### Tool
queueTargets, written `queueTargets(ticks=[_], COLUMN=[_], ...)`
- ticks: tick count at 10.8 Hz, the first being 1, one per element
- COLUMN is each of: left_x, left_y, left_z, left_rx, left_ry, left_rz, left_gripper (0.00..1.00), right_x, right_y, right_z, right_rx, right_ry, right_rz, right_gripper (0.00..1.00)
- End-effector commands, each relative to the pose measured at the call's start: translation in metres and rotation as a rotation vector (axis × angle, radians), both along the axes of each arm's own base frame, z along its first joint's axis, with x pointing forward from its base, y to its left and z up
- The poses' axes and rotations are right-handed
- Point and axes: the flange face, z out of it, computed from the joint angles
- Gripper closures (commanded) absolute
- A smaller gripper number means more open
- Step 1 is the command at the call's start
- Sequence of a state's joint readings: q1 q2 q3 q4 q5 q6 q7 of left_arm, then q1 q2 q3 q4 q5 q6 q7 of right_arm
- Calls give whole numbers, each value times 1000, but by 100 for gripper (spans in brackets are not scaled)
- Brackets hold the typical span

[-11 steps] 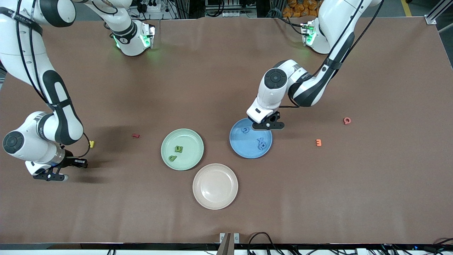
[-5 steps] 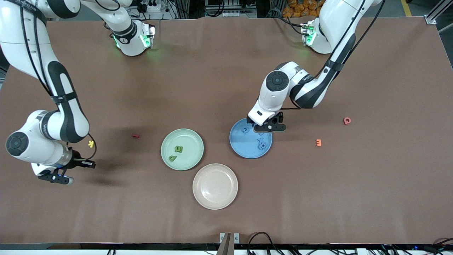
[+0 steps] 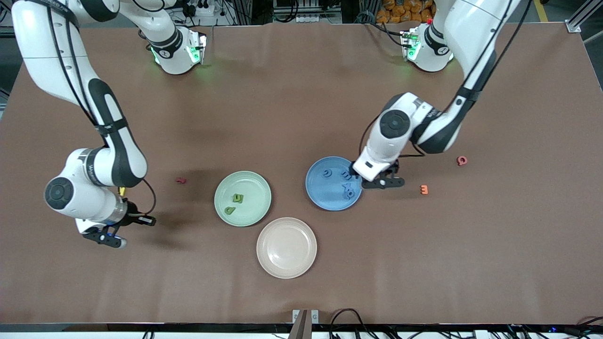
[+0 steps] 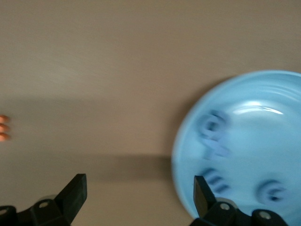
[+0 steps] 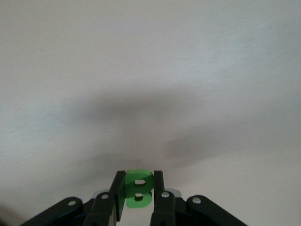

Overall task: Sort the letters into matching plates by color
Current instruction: 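Release the E on the blue plate while the right gripper places the B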

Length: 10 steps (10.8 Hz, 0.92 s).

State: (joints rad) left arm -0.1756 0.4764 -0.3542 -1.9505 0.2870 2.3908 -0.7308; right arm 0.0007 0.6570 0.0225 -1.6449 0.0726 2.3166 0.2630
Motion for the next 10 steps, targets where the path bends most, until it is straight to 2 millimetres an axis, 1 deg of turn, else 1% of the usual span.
queueTargets(ticks=[1,2,4,5,7,8,9,10], left_x=[16,17,14,15,10,8,5,1], left_y=[44,49,61,77,99,104,115,120], left_z=[6,4,-1,-3,7,16,23,30], left_rx=[20,21,25,32,60,73,93,103], left_ry=[37,44,61,71,95,105,126,142], left_rz=[-30,-23,-18,-17,-42,-61,-65,-84], left_gripper=[0,0,0,0,0,0,0,0], right_x=[-7,-11,-18,-22,-36,-42,-47,-52], right_y=[66,91,135,157,202,220,235,248], right_z=[16,16,24,26,23,21,20,21], right_rx=[22,20,20,27,32,31,29,28], right_ry=[7,30,62,70,83,88,90,92], right_rz=[-41,-41,-48,-51,-47,-48,-49,-59], right_gripper=[86,86,86,86,86,86,86,85])
